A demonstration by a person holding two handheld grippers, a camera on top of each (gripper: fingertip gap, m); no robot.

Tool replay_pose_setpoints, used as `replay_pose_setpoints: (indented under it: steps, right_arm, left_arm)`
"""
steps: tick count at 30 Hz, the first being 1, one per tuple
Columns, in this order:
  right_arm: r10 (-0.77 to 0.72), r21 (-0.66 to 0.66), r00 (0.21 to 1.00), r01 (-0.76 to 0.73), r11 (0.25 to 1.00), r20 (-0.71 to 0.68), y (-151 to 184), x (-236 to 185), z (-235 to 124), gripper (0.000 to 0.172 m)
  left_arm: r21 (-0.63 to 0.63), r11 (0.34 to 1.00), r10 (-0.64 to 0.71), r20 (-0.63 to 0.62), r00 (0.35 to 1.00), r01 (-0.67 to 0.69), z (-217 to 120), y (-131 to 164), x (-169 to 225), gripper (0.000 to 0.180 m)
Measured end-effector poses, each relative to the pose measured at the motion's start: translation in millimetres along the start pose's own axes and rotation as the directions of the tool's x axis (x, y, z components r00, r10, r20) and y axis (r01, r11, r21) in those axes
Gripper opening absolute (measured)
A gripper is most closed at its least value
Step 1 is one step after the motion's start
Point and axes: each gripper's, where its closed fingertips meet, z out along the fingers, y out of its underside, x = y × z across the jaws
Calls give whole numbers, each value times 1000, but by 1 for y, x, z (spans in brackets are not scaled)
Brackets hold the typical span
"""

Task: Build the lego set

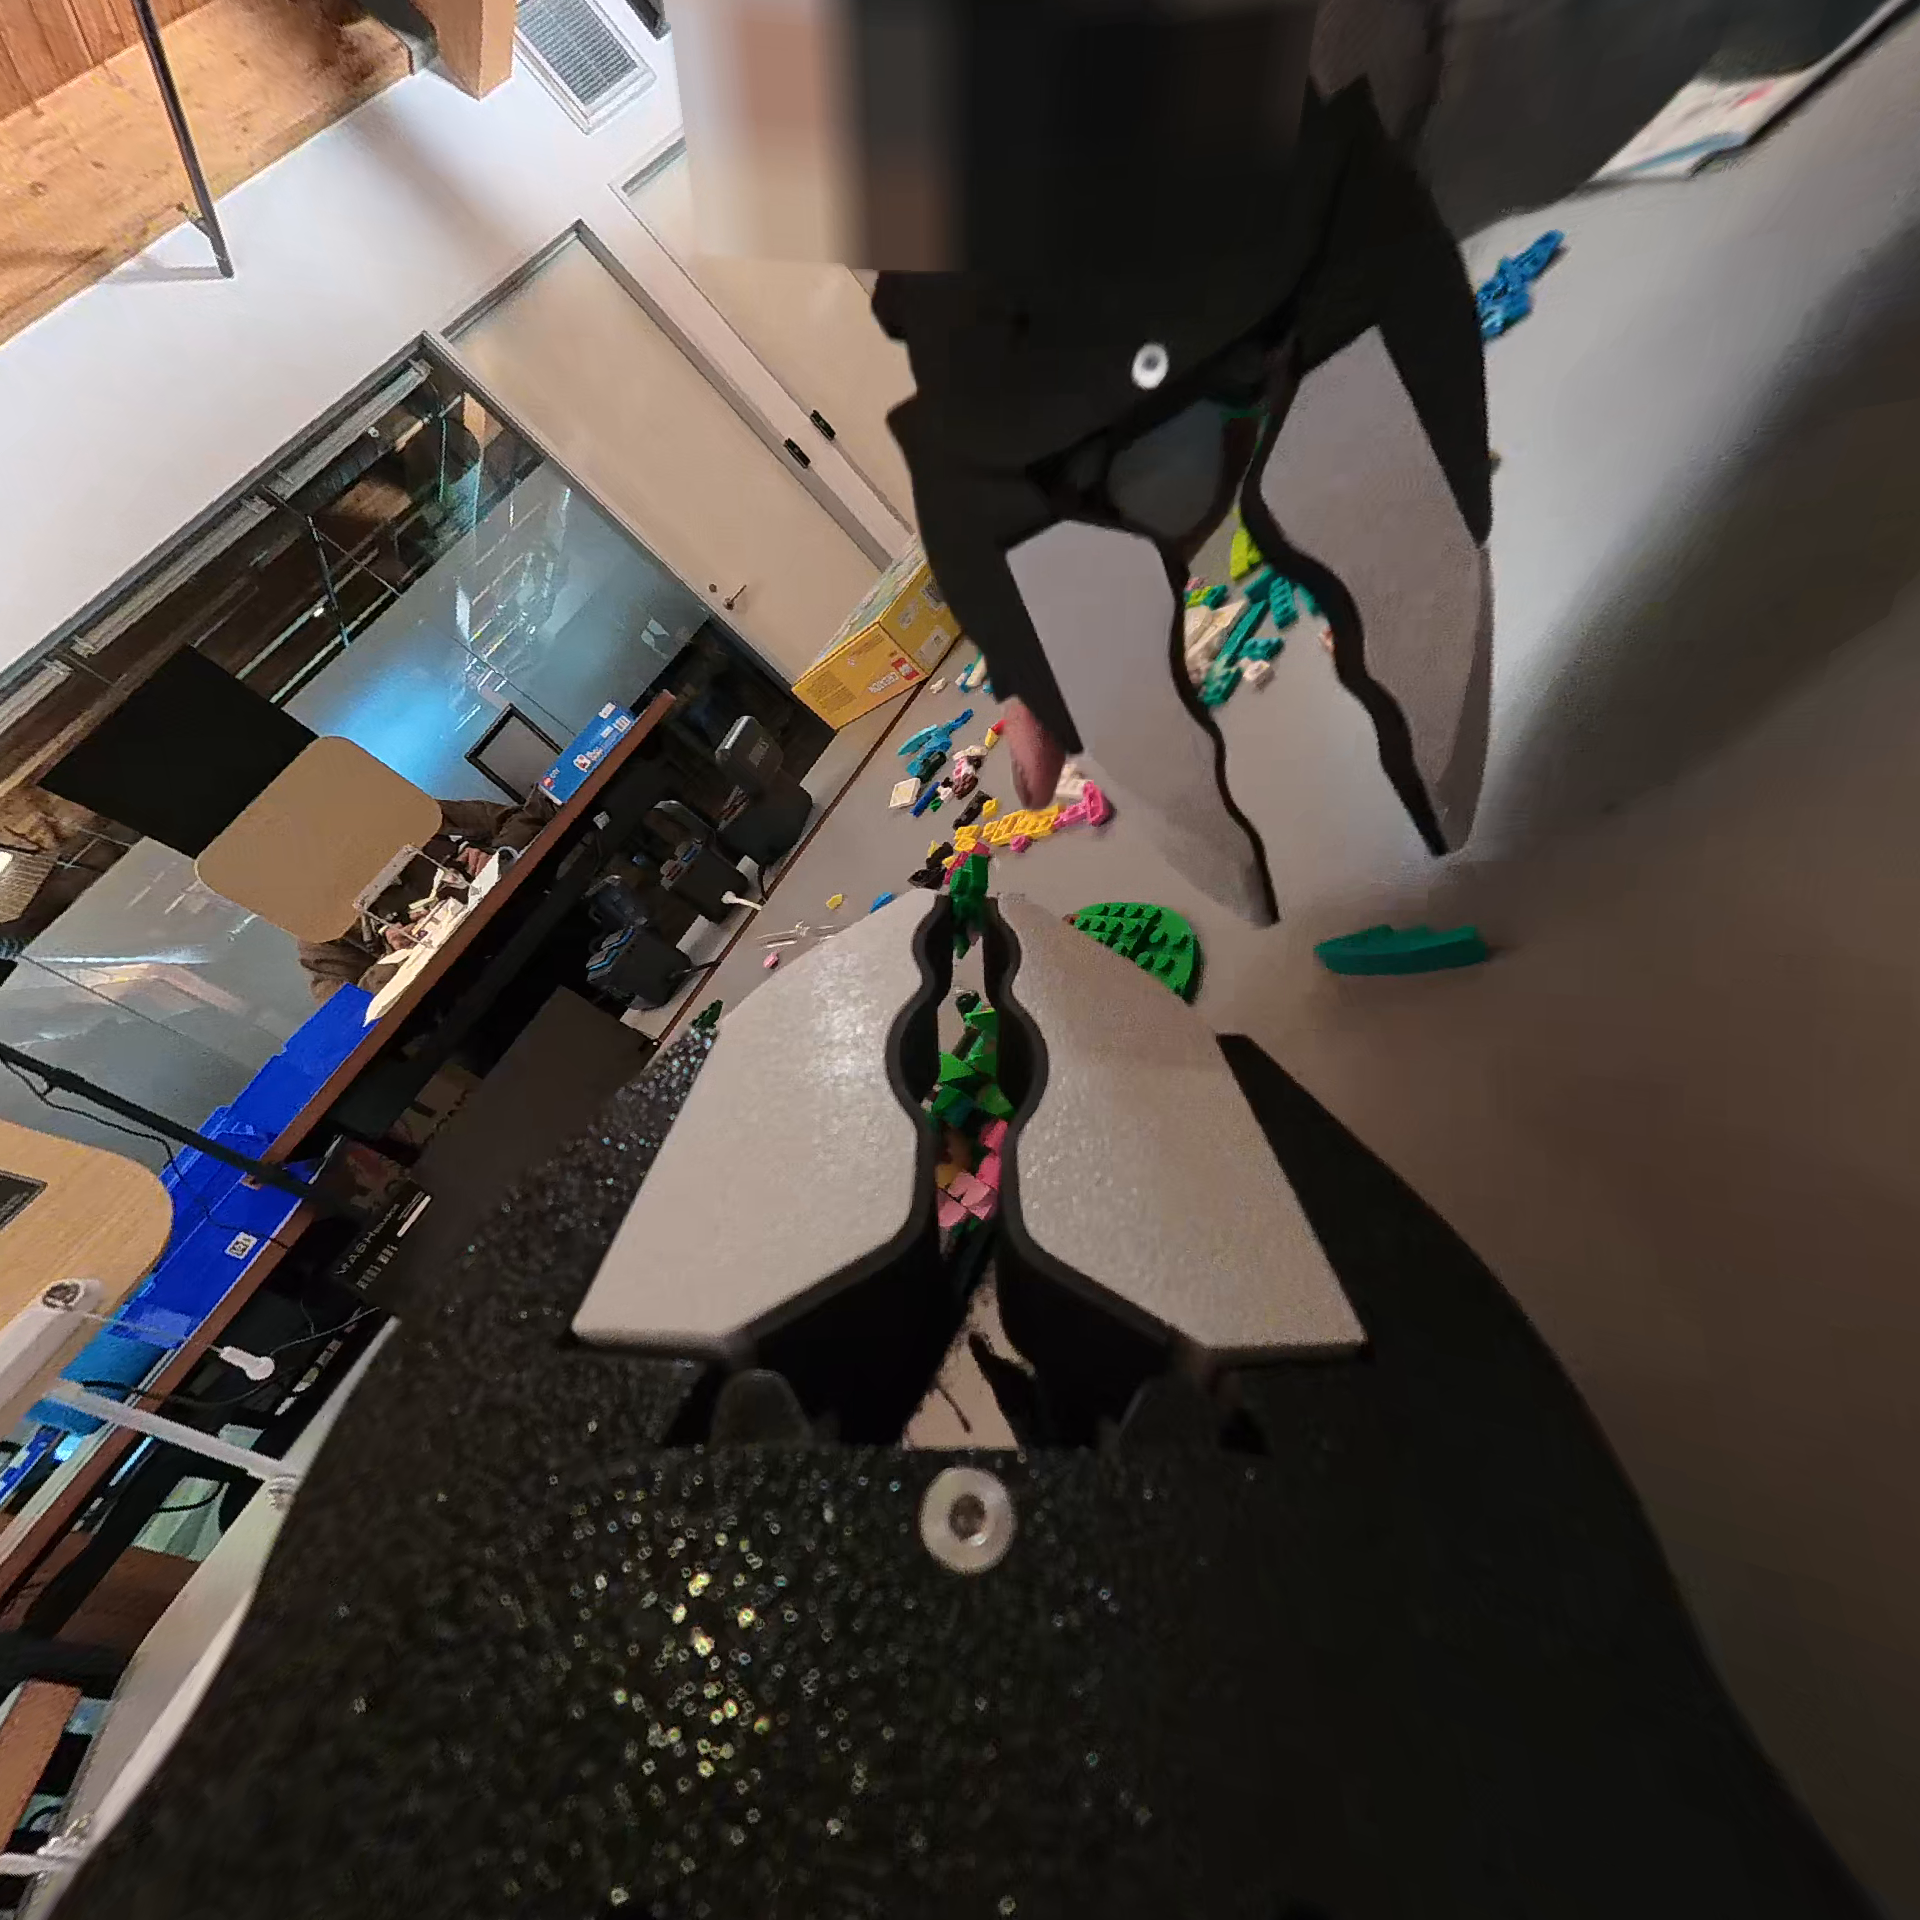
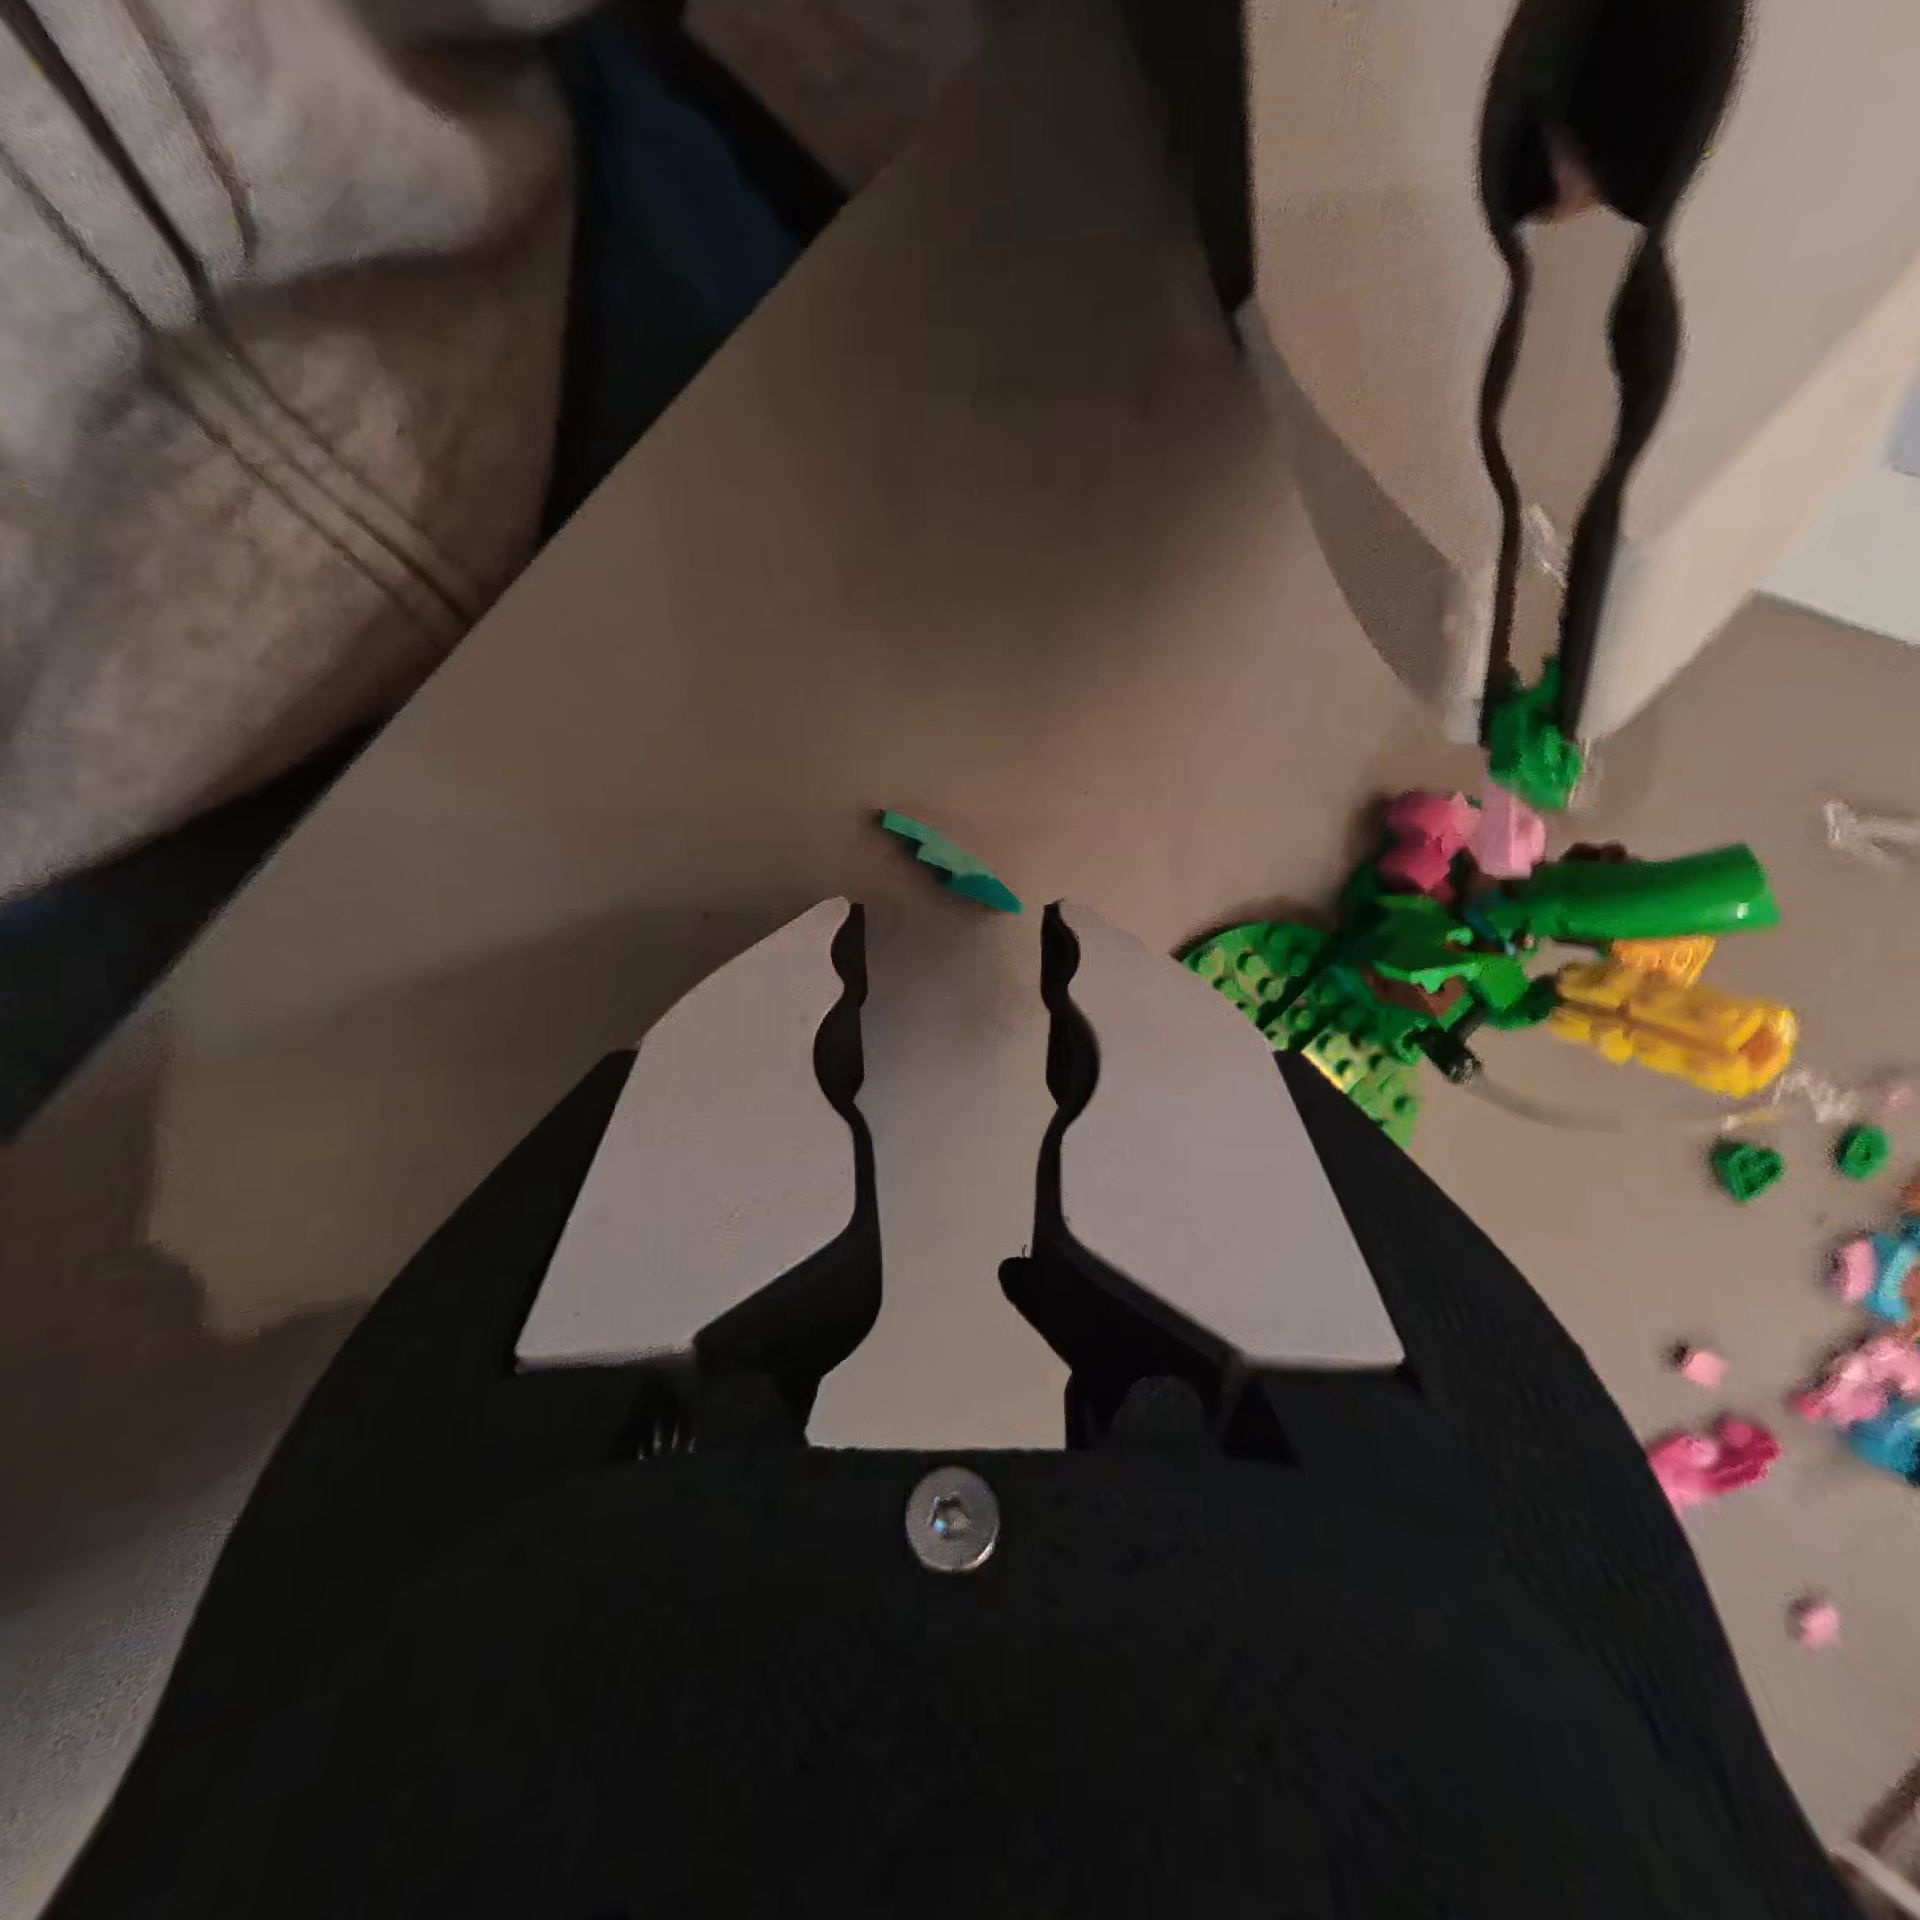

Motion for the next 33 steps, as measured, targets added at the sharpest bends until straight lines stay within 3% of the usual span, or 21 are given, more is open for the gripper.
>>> replay_pose_setpoints:
  steps: [3, 6, 10, 14, 20, 24, 27, 29, 33]
  right_arm:
    - [-112, -66, 993, 115, 991, 46, 4, 5, 7, 28]
    - [-118, -59, 988, 124, 991, 97, 1, 7, 13, 17]
    - [-114, -82, 983, 126, 989, 142, 4, 6, 17, 16]
    - [-105, -88, 991, 112, 990, 80, 6, 10, 17, 2]
    - [7, -132, 973, -38, 990, -230, 21, 26, 1, 2]
    - [147, -55, 842, -205, 977, -519, 27, 49, -33, 1]
    - [250, 82, 739, -257, 963, -626, 12, 56, -46, 1]
    - [237, 107, 679, -229, 968, -695, 4, 59, -49, 1]
    - [76, 15, 594, -108, 994, -801, -3, 62, -46, 1]
  left_arm:
    - [6, 1000, -19, 2, 1000, 19, -1, 0, -2, 5]
    - [8, 999, -33, -2, 999, 33, -1, 0, -2, 5]
    - [9, 999, -40, -12, 999, 41, -2, 0, -2, 5]
    - [8, 999, -46, -17, 999, 46, -2, 1, -1, 5]
    - [-12, 999, -52, -68, 996, 52, -1, 2, 6, 5]
    - [-25, 999, -45, -101, 994, 43, 1, 2, 12, 5]
    - [-41, 999, 0, -115, 993, -5, 2, 3, 18, 5]
    - [-48, 999, 10, -137, 990, -16, 3, 3, 22, 5]
    - [-45, 999, -19, -144, 989, 13, 2, 2, 21, 5]
